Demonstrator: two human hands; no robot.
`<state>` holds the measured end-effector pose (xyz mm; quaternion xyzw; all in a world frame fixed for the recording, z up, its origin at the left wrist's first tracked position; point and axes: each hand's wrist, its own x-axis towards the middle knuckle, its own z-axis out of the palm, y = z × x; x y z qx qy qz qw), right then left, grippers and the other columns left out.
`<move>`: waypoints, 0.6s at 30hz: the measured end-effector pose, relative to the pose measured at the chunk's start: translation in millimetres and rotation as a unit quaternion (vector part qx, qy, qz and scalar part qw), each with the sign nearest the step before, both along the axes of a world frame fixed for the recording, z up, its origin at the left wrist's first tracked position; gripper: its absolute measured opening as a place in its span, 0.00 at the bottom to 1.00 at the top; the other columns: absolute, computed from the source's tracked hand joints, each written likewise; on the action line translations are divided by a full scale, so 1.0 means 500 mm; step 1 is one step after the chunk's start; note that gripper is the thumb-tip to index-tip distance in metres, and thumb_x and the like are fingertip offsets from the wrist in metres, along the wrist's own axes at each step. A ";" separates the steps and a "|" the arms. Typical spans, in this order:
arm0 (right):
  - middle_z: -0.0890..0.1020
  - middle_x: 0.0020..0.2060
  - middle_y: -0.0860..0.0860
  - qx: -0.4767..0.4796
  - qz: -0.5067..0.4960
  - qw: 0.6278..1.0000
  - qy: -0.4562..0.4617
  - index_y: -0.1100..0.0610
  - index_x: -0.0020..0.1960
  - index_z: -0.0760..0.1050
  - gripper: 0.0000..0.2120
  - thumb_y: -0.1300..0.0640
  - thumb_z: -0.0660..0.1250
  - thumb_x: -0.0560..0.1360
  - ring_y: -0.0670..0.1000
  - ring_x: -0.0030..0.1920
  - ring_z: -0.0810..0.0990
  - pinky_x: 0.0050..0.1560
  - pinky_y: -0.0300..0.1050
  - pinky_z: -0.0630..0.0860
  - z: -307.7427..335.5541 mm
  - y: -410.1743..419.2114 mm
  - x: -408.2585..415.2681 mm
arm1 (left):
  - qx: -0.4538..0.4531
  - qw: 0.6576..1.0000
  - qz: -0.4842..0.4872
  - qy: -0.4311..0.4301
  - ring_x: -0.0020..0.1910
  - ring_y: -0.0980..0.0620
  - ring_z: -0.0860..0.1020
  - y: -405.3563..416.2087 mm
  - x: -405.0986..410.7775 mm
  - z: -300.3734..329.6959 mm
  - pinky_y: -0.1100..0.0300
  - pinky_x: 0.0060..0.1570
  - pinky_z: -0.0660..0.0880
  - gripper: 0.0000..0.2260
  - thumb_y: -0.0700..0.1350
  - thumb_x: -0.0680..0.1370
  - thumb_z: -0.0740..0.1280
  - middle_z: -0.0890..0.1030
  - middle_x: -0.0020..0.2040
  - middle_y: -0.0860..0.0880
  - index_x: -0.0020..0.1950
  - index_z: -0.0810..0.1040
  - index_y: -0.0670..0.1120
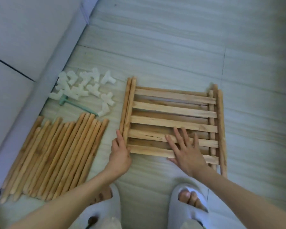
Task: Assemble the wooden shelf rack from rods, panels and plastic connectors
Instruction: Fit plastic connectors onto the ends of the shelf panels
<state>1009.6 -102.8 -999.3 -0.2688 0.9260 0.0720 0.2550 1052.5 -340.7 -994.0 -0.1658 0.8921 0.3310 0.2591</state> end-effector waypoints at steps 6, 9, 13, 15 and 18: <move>0.43 0.76 0.56 -0.024 -0.037 0.998 0.041 0.49 0.77 0.38 0.38 0.40 0.57 0.77 0.59 0.76 0.44 0.70 0.64 0.52 -0.006 0.028 -0.196 | -0.173 0.976 -0.126 0.042 0.66 0.38 0.64 -0.004 -0.221 0.035 0.47 0.61 0.67 0.31 0.50 0.81 0.58 0.62 0.69 0.37 0.76 0.46 0.39; 0.62 0.71 0.57 -0.027 -0.070 0.995 0.070 0.54 0.75 0.50 0.38 0.45 0.66 0.74 0.58 0.71 0.61 0.68 0.58 0.61 0.018 0.013 -0.260 | -0.231 0.961 -0.135 0.073 0.62 0.38 0.66 0.025 -0.294 0.055 0.48 0.58 0.69 0.20 0.44 0.80 0.60 0.65 0.63 0.38 0.69 0.62 0.39; 0.65 0.64 0.58 -0.025 -0.105 0.994 0.029 0.57 0.74 0.52 0.43 0.44 0.72 0.69 0.59 0.67 0.61 0.67 0.58 0.59 0.032 0.019 -0.273 | -0.152 0.983 -0.091 0.049 0.56 0.37 0.73 0.035 -0.321 0.052 0.51 0.56 0.69 0.14 0.38 0.79 0.58 0.67 0.61 0.37 0.64 0.68 0.37; 0.65 0.62 0.57 -0.057 -0.126 0.990 0.032 0.58 0.70 0.58 0.39 0.45 0.73 0.68 0.57 0.65 0.61 0.66 0.56 0.62 0.039 0.026 -0.260 | -0.070 0.996 -0.034 0.048 0.52 0.38 0.76 0.024 -0.321 0.050 0.53 0.55 0.71 0.13 0.40 0.78 0.60 0.71 0.59 0.37 0.62 0.73 0.39; 0.65 0.60 0.55 -0.109 -0.136 0.983 0.061 0.58 0.67 0.60 0.36 0.46 0.74 0.68 0.55 0.61 0.62 0.65 0.54 0.62 0.060 0.028 -0.223 | 0.035 0.995 0.048 0.085 0.48 0.43 0.77 0.020 -0.303 0.059 0.54 0.47 0.74 0.12 0.43 0.77 0.63 0.77 0.53 0.41 0.59 0.73 0.40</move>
